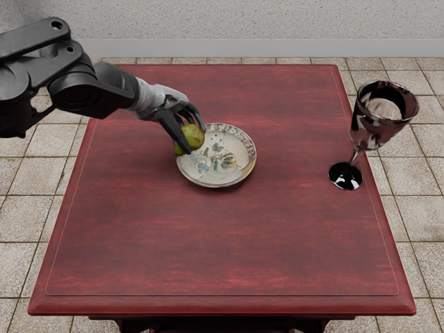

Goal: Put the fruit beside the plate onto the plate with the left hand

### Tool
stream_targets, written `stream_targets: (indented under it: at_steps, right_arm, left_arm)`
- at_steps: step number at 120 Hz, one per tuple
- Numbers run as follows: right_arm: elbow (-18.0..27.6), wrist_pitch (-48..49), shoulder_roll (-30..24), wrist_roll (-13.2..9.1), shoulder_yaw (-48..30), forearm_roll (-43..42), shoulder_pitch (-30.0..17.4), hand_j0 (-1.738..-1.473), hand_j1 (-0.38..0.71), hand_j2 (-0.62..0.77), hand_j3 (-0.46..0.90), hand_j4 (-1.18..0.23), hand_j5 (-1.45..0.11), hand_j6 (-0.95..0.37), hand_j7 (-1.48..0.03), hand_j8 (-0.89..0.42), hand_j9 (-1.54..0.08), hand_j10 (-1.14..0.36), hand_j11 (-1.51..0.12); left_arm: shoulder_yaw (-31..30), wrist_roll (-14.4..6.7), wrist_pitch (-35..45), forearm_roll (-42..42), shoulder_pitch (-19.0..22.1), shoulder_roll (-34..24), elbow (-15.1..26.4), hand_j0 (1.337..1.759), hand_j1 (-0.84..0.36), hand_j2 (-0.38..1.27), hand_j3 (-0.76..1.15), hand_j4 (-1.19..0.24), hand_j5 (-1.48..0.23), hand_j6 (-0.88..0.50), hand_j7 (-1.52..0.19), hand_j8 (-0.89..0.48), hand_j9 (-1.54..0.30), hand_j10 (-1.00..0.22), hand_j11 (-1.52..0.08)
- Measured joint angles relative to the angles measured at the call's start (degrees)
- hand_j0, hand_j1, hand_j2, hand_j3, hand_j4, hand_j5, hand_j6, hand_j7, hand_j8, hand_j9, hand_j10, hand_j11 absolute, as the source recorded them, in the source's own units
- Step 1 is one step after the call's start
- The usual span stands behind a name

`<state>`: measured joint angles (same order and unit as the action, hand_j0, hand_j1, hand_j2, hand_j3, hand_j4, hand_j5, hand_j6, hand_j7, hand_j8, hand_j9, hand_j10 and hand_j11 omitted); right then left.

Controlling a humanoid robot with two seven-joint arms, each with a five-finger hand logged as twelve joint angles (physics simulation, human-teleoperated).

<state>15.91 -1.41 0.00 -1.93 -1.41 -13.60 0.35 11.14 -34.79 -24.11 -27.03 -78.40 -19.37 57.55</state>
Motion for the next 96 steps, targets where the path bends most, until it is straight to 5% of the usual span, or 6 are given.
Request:
stream_targets:
  at_steps: [22,42,52,63,96]
  right_arm:
    - [0.00,0.00,0.00,0.00,0.00,0.01,0.00,-1.658,-0.35,0.00,0.00,0.00,0.00,0.00,0.00,0.00,0.00,0.00,0.00]
    - [0.00,0.00,0.00,0.00,0.00,0.02,0.00,-1.658,-0.35,0.00,0.00,0.00,0.00,0.00,0.00,0.00,0.00,0.00,0.00]
    - [0.00,0.00,0.00,0.00,0.00,0.01,0.00,-1.658,-0.35,0.00,0.00,0.00,0.00,0.00,0.00,0.00,0.00,0.00,0.00]
    - [0.00,0.00,0.00,0.00,0.00,0.01,0.00,-1.658,-0.35,0.00,0.00,0.00,0.00,0.00,0.00,0.00,0.00,0.00,0.00]
    - [0.00,0.00,0.00,0.00,0.00,0.00,0.00,-1.658,-0.35,0.00,0.00,0.00,0.00,0.00,0.00,0.00,0.00,0.00,0.00]
  left_arm:
    - [1.30,-0.17,-0.17,0.28,0.00,3.30,-0.95,1.652,-0.35,0.21,0.00,-0.47,-1.01,-0.31,-0.98,-0.43,-0.96,-0.73,-0.96]
    - [7.71,-0.21,0.03,1.34,3.38,2.36,-1.30,1.655,0.00,0.09,0.00,-0.24,-0.50,-0.17,-0.48,-0.22,-0.48,-0.34,-0.47]
    - [10.99,-0.21,-4.44,8.87,4.99,-5.98,-1.34,1.656,0.10,0.06,0.00,-0.17,-0.34,-0.12,-0.33,-0.16,-0.33,-0.23,-0.33]
    - [17.99,-0.21,-8.23,20.65,16.75,-11.59,-1.37,1.657,0.18,0.04,0.00,-0.12,-0.23,-0.09,-0.22,-0.11,-0.22,-0.16,-0.22]
    - [24.73,-0.21,-10.73,31.69,25.34,-31.24,-1.35,1.658,0.29,0.01,0.00,-0.05,-0.08,-0.04,-0.08,-0.04,-0.08,-0.06,-0.08]
